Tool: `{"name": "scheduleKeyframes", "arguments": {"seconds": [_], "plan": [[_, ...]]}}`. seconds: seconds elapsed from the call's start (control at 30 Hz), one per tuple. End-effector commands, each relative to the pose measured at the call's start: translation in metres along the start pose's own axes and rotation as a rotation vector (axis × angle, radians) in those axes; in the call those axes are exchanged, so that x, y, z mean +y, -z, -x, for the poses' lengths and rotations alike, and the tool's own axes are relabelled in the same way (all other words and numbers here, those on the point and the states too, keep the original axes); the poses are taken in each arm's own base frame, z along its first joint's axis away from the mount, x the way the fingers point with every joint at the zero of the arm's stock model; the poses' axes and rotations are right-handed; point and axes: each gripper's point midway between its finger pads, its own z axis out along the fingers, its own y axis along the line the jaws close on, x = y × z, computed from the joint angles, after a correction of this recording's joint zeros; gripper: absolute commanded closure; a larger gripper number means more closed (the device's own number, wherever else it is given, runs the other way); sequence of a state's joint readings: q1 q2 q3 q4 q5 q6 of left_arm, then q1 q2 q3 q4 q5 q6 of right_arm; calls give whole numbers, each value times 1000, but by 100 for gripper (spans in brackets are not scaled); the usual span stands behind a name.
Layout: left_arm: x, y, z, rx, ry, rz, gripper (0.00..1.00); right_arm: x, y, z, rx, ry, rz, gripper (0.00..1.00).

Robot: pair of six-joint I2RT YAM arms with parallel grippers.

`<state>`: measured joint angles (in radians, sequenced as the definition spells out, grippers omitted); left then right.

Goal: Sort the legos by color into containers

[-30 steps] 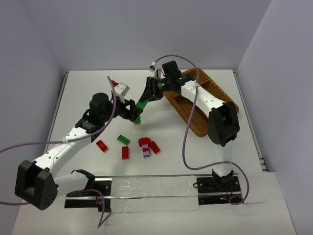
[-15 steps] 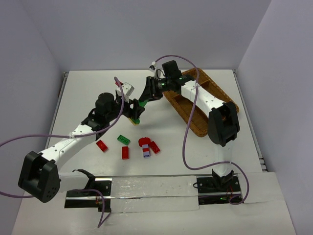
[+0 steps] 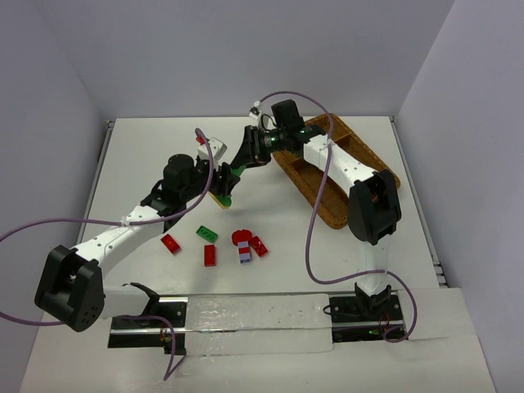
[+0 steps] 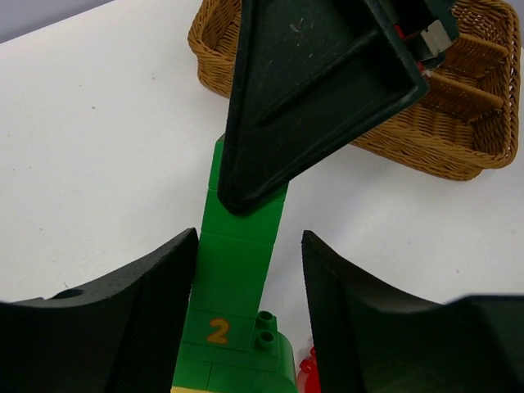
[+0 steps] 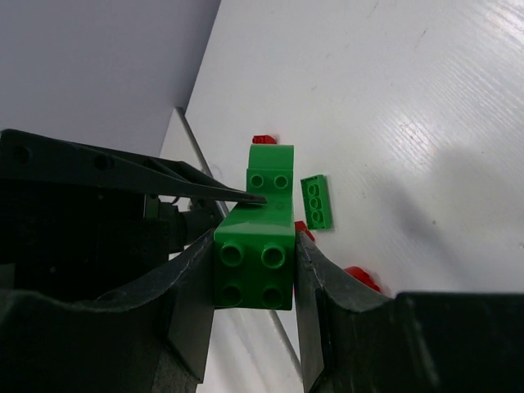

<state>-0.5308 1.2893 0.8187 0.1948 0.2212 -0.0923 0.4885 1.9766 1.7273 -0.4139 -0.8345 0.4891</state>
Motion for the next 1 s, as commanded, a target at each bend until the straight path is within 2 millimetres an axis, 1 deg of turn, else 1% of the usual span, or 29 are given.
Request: {"name": "scheduleKeyframes", "arguments": {"seconds": [0.0,0.07,0.1,0.17,0.2,0.27,0.37,0.47,0.6,0.7,0.83,0.97], "plan": [[-3,-4,41,-113,-49,-6,45,56,19,14,-51,73,148,100],[-1,-3,44,-122,-51,0,53,59,19,14,-52,71,158,100],[0,-3,47,-129,-49,8,64,59,19,14,-53,73,157,100],[2,-2,52,-139,-42,26,89,59,20,13,-56,77,150,100],[3,-2,52,-134,-37,32,100,57,20,13,-55,75,147,100],[5,-1,52,-129,-30,45,100,56,20,10,-52,72,148,100],[7,2,47,-129,-20,57,100,61,23,8,-53,52,194,100],[8,11,45,-145,-12,73,100,63,26,9,-66,35,221,100],[8,17,41,-141,-12,84,100,56,28,12,-83,15,208,100],[7,19,38,-130,-8,81,100,49,32,20,-118,-2,182,100],[7,20,33,-121,-2,80,100,47,36,27,-141,-6,175,100],[7,18,30,-110,0,78,100,44,36,27,-142,-8,163,100]]}}
